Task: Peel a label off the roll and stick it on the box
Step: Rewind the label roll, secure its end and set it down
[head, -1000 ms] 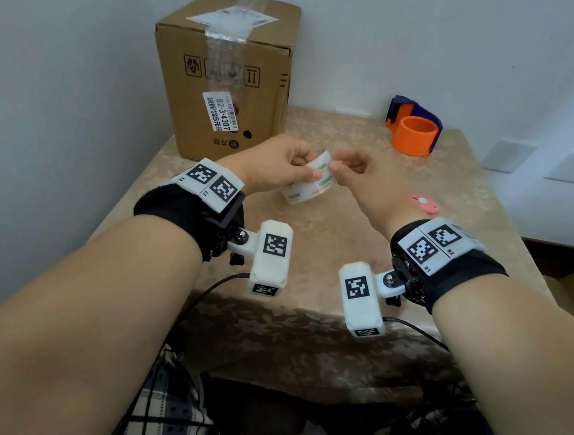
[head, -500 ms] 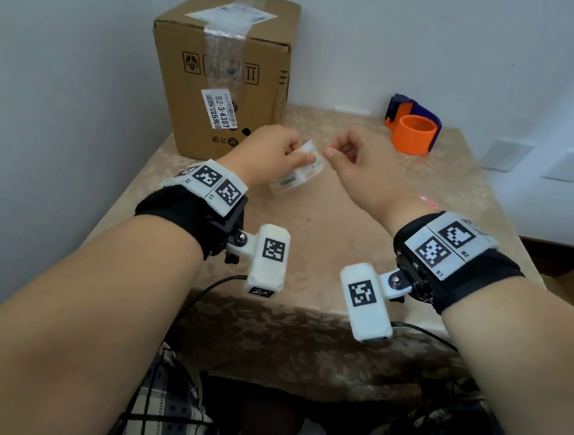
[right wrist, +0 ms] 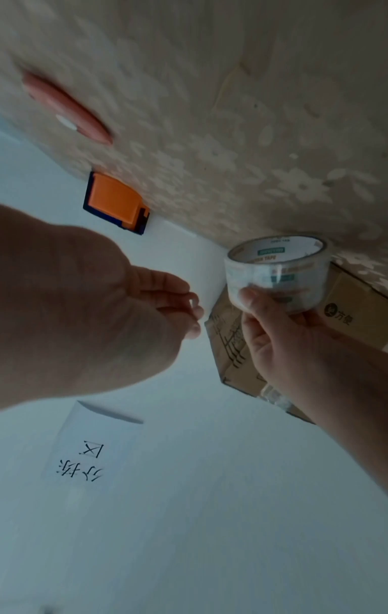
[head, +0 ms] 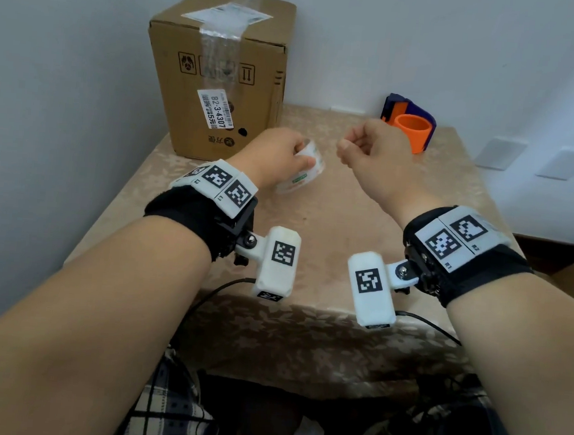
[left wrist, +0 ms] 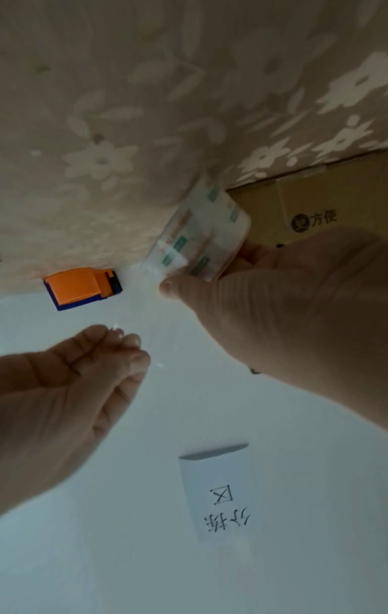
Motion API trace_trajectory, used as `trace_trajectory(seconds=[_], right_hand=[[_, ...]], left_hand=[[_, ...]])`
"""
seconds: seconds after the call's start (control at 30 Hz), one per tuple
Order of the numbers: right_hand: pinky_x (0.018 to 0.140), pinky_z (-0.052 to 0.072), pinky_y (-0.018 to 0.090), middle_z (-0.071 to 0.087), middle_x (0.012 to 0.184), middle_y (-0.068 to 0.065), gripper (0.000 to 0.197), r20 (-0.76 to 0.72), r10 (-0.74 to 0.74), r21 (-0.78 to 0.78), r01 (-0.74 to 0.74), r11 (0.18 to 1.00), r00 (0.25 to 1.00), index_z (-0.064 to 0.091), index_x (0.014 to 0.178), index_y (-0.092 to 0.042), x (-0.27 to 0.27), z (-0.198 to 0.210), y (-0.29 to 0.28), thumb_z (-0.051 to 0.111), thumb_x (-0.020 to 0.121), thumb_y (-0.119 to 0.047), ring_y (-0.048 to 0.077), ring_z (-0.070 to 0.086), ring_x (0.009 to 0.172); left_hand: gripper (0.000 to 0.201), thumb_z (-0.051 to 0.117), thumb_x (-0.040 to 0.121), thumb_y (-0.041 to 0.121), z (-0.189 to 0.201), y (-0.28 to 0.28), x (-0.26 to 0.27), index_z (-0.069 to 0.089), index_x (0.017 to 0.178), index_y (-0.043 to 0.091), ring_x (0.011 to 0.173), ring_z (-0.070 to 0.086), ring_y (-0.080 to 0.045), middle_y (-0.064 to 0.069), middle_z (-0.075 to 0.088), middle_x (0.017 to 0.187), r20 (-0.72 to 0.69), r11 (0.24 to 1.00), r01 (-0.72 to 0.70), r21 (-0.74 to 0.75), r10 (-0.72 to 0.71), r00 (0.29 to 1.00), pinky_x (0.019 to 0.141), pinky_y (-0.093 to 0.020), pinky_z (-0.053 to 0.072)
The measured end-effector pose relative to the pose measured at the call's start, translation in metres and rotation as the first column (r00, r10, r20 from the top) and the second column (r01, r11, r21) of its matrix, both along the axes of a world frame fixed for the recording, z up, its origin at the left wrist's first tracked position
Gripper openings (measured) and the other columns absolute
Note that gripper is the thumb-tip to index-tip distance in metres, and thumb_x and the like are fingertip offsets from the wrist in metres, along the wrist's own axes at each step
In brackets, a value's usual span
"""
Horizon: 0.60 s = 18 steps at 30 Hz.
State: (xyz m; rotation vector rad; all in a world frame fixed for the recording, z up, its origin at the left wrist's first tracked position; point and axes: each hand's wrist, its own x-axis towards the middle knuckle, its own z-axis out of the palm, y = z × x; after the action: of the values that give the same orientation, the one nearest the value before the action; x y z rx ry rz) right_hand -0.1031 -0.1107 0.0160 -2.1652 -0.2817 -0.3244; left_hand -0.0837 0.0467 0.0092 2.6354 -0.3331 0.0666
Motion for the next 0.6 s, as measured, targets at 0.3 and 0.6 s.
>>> trace_trajectory(seconds=[0.3, 0.6], right_hand=[[0.077, 0.054, 0.039, 0.063, 0.081, 0.019, 0.030, 0.010, 0.006, 0.016, -0.006, 1.000, 1.000, 0.035, 0.100, -0.021, 0.0010, -0.0039, -0.0078, 0.056, 0.087, -0.004, 0.028, 0.063, 0.075], [0.072, 0.040, 0.007, 0.055, 0.095, -0.002, 0.026, 0.051, 0.096, -0.197, -0.084, 0.977, 0.994, 0.064, 0.115, -0.008, 0.0027, -0.0023, -0.0088, 0.056, 0.090, -0.007, 0.010, 0.052, 0.087]], left_hand=[[0.019, 0.060, 0.089, 0.025, -0.0056, 0.0010, -0.0032, 0.051, 0.103, 0.015, 0.084, 0.056, -0.018, -0.004, 0.057, 0.095, -0.060, 0.985, -0.013, -0.172, 0.003, 0.998, 0.069, -0.027, 0.043], [0.018, 0.060, 0.088, 0.014, -0.0086, 0.0041, -0.0031, 0.060, 0.107, 0.015, 0.084, 0.053, -0.013, 0.000, 0.056, 0.103, -0.044, 0.948, 0.048, -0.314, -0.065, 0.997, 0.068, -0.018, 0.044]])
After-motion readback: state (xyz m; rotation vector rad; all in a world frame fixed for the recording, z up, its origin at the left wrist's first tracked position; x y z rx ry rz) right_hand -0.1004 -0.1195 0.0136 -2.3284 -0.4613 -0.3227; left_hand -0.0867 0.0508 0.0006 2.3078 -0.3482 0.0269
